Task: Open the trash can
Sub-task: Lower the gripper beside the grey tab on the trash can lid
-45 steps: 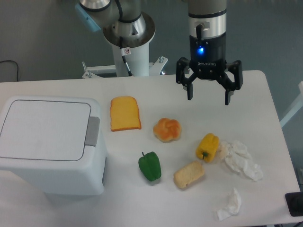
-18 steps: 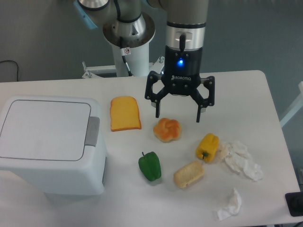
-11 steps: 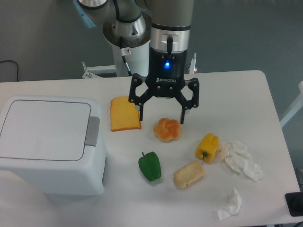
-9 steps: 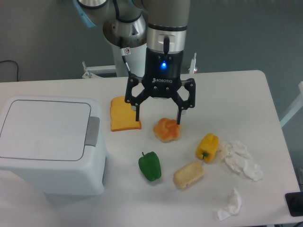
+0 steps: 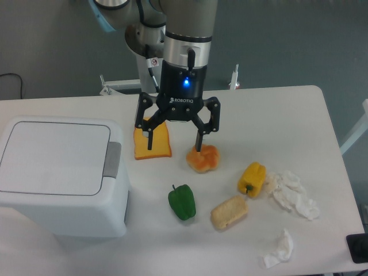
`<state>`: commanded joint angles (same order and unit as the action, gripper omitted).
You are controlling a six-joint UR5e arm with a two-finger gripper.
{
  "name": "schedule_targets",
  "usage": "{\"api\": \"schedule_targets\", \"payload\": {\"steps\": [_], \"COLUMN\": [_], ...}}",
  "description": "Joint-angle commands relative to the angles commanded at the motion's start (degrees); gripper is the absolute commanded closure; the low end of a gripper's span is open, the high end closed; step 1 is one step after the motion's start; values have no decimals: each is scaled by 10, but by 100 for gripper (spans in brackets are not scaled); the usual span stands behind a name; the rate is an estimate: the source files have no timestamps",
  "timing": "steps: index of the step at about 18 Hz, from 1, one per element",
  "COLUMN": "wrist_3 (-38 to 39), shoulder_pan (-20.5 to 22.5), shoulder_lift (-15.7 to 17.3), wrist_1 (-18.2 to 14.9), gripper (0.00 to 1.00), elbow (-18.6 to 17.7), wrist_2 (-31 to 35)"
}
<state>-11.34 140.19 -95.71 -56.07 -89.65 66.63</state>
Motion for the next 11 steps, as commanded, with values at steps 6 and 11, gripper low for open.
{"api": "schedule_targets", "payload": {"steps": [6, 11], "wrist_3": [28, 30], "shoulder_pan": [-3, -3], "shoulder_lift": [-5, -7], "wrist_1": [1, 0], "gripper": [0, 0], "elbow": [-2, -8], "wrist_2": [-21, -50]}}
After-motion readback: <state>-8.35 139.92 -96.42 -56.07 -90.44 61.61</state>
